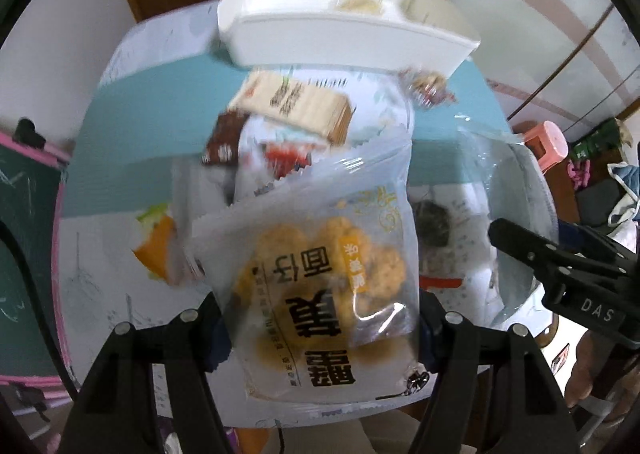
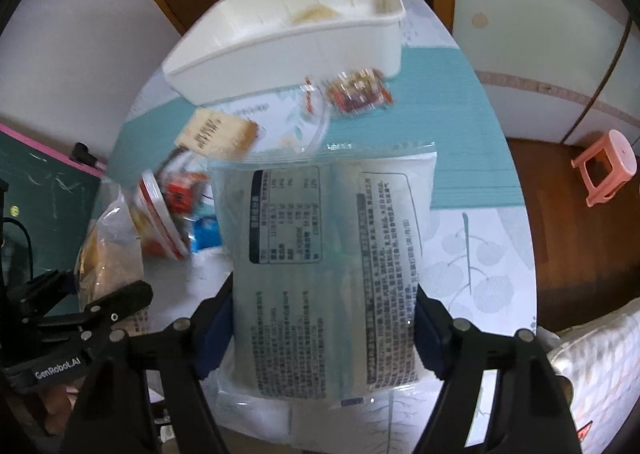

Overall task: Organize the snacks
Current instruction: 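Lift both bags and carry them over the white tray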

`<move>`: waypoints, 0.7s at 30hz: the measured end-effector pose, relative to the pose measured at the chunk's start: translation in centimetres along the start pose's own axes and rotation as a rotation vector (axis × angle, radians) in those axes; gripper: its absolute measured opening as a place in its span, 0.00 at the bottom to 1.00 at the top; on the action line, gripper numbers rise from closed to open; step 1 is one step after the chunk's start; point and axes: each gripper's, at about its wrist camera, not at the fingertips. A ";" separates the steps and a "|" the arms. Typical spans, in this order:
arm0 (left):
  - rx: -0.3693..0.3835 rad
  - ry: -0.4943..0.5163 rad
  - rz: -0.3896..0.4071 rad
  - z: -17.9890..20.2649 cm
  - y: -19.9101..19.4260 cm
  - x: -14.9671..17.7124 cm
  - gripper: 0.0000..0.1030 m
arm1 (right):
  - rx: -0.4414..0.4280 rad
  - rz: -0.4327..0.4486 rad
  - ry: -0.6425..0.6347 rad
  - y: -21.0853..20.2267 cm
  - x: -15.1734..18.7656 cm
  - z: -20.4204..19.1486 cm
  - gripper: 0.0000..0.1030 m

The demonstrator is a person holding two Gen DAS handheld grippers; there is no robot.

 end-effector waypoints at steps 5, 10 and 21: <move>0.013 -0.002 0.057 -1.5 -3.4 -0.5 0.66 | -0.060 0.054 -0.014 -3.1 -0.9 -0.9 0.73; 0.029 -0.019 0.102 -2.5 -6.3 -1.1 0.66 | -0.100 0.106 -0.029 -5.8 -2.1 -1.6 0.73; 0.023 -0.022 0.194 -3.8 -11.2 -4.7 0.67 | -0.314 0.178 -0.003 -11.3 -5.5 -1.0 0.73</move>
Point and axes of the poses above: each gripper's, at about its wrist camera, not at the fingertips, and y roughly the way its jaws point, z to its right, x to its underside, and after that the axes turned 11 degrees about -z, right-handed
